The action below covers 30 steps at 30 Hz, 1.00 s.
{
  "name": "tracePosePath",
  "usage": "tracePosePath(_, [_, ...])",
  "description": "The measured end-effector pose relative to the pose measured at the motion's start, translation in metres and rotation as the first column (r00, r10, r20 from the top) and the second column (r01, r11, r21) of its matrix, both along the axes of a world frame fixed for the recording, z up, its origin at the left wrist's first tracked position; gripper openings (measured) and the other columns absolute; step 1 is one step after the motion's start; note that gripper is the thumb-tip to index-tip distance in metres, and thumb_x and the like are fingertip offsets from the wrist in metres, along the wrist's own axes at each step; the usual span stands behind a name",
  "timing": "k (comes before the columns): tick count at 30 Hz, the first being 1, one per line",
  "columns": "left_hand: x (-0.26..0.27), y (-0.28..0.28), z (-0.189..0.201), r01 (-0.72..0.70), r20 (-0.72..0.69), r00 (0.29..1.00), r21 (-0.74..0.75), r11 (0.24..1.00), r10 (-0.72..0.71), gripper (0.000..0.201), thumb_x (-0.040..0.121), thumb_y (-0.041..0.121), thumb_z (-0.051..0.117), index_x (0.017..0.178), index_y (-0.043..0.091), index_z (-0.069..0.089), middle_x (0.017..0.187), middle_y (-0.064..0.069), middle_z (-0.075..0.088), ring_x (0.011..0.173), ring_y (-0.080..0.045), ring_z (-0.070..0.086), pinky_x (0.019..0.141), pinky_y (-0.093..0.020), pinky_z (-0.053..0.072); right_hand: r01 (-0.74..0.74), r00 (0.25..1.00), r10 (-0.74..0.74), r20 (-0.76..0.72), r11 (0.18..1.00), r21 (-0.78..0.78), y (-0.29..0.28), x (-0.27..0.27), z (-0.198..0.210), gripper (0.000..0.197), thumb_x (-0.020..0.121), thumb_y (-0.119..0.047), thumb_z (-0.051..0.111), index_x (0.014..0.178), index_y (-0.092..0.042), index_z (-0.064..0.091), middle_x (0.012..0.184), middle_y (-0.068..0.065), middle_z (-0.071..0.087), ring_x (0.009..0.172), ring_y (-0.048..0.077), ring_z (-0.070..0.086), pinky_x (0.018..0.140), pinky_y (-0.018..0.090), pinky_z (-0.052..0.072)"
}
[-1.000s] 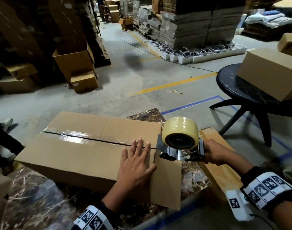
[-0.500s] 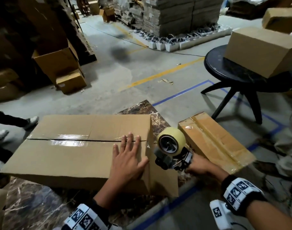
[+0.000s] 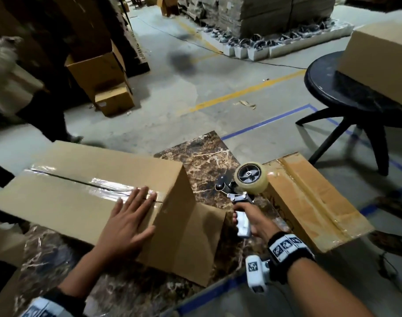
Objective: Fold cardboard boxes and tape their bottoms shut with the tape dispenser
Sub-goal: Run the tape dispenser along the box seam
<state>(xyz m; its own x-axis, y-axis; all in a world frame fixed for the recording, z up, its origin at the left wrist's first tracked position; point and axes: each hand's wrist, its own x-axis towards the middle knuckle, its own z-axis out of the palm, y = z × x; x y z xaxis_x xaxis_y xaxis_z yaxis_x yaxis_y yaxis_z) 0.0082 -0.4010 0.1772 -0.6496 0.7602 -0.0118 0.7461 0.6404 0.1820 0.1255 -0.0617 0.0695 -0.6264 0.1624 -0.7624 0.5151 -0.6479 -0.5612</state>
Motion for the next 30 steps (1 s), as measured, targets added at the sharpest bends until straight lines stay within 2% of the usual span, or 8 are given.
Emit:
tracePosePath(9, [0.002, 0.002, 0.005, -0.022, 0.006, 1.0, -0.024, 0.999, 0.023, 0.084, 0.084, 0.064, 0.042, 0.156, 0.039, 0.005, 0.164, 0.013, -0.007, 0.151, -0.01, -0.009, 0.122, -0.046, 0.005, -0.093, 0.996, 0.091, -0.025, 0.984, -0.154, -0.019, -0.1, -0.049, 0.018, 0.078, -0.022, 0.048, 0.067, -0.01, 0.042, 0.057, 0.009, 0.045, 0.046, 0.023, 0.047, 0.049, 0.028, 0.041])
tracePosePath(12, [0.001, 0.0, 0.005, -0.019, 0.0, 1.0, -0.041, 0.999, 0.019, 0.086, 0.084, 0.064, 0.043, 0.156, 0.038, 0.005, 0.165, 0.01, -0.005, 0.151, -0.013, -0.008, 0.121, -0.047, 0.005, -0.07, 0.997, 0.07, 0.044, 0.998, -0.006, -0.007, -0.112, -0.063, 0.026, 0.089, -0.02, 0.055, 0.069, -0.004, 0.052, 0.059, 0.013, 0.051, 0.048, 0.026, 0.055, 0.05, 0.031, 0.047])
tracePosePath(15, [0.002, -0.005, 0.006, -0.018, -0.001, 1.0, -0.042, 0.999, 0.017, 0.087, 0.084, 0.063, 0.044, 0.157, 0.035, 0.007, 0.165, 0.008, -0.003, 0.152, -0.014, -0.007, 0.121, -0.048, 0.007, -0.116, 0.99, 0.091, 0.103, 0.955, 0.273, 0.004, -0.112, -0.073, 0.024, 0.084, -0.018, 0.073, 0.084, 0.004, 0.062, 0.072, 0.019, 0.057, 0.054, 0.029, 0.056, 0.054, 0.036, 0.045])
tracePosePath(17, [0.003, -0.008, 0.007, -0.016, -0.004, 1.0, -0.052, 0.999, 0.016, 0.087, 0.084, 0.063, 0.045, 0.157, 0.035, 0.006, 0.165, 0.008, -0.005, 0.152, -0.015, -0.007, 0.121, -0.048, 0.007, -0.186, 0.981, 0.134, 0.143, 0.867, 0.463, 0.008, -0.108, -0.067, 0.028, 0.079, -0.021, 0.08, 0.082, 0.003, 0.064, 0.078, 0.018, 0.059, 0.063, 0.03, 0.059, 0.063, 0.038, 0.045])
tracePosePath(20, [0.002, -0.006, 0.006, -0.019, -0.018, 1.0, -0.068, 0.998, 0.018, 0.088, 0.084, 0.064, 0.044, 0.157, 0.036, 0.003, 0.165, 0.009, -0.007, 0.152, -0.014, -0.008, 0.121, -0.048, 0.007, -0.319, 0.944, 0.126, 0.303, 0.574, 0.754, 0.011, -0.103, -0.036, 0.04, 0.081, -0.031, 0.076, 0.098, 0.004, 0.066, 0.096, 0.018, 0.065, 0.093, 0.037, 0.064, 0.071, 0.035, 0.044])
tracePosePath(24, [-0.001, -0.002, 0.006, -0.028, -0.03, 0.999, -0.09, 0.996, 0.025, 0.089, 0.088, 0.069, 0.035, 0.158, 0.027, -0.002, 0.165, 0.008, -0.005, 0.151, -0.011, -0.008, 0.121, -0.047, 0.007, 0.078, 0.997, -0.056, -0.058, 0.493, 0.866, -0.027, -0.098, 0.024, 0.039, 0.087, -0.034, 0.064, 0.12, -0.013, 0.059, 0.116, 0.009, 0.062, 0.101, 0.029, 0.059, 0.078, 0.032, 0.043])
tracePosePath(28, [0.001, -0.001, 0.006, -0.084, 0.036, 0.996, 0.013, 0.996, 0.084, 0.079, 0.095, 0.068, 0.01, 0.157, 0.02, 0.005, 0.165, 0.006, -0.002, 0.15, -0.006, -0.008, 0.122, -0.041, 0.004, 0.529, 0.83, -0.266, -0.49, 0.654, 0.541, -0.11, -0.092, 0.089, 0.046, 0.091, -0.041, 0.05, 0.129, -0.016, 0.053, 0.131, 0.007, 0.058, 0.117, 0.02, 0.056, 0.096, 0.036, 0.047])
tracePosePath(30, [0.003, 0.0, 0.005, -0.154, 0.035, 0.988, 0.059, 0.986, 0.152, 0.073, 0.096, 0.06, 0.01, 0.157, 0.019, 0.013, 0.164, 0.0, -0.003, 0.15, -0.007, -0.01, 0.123, -0.037, 0.003, 0.585, 0.769, -0.349, -0.537, 0.722, 0.369, -0.146, -0.096, 0.108, 0.048, 0.098, -0.039, 0.046, 0.138, -0.013, 0.045, 0.137, 0.005, 0.052, 0.121, 0.016, 0.052, 0.096, 0.024, 0.045])
